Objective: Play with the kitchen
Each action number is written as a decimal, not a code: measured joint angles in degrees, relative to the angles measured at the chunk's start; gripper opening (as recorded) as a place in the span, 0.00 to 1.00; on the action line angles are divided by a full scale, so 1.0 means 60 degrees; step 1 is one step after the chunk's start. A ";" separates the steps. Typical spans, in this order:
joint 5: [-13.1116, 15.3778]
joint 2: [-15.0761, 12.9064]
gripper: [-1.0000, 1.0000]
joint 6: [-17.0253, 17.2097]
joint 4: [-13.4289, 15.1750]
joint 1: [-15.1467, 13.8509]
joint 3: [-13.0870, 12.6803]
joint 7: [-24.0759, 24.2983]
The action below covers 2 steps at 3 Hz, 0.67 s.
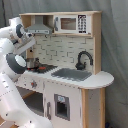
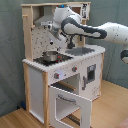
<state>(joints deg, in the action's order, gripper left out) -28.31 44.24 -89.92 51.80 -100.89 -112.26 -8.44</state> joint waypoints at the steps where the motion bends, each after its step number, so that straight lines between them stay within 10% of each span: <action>1: 0.0953 0.0029 1.00 0.0242 -0.0429 0.0233 -0.0031 0.0001; 2: 0.2054 0.0071 1.00 0.0401 -0.0568 0.0633 -0.0032 0.0000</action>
<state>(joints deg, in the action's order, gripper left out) -15.99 44.66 -87.52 48.39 -97.10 -112.45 -8.44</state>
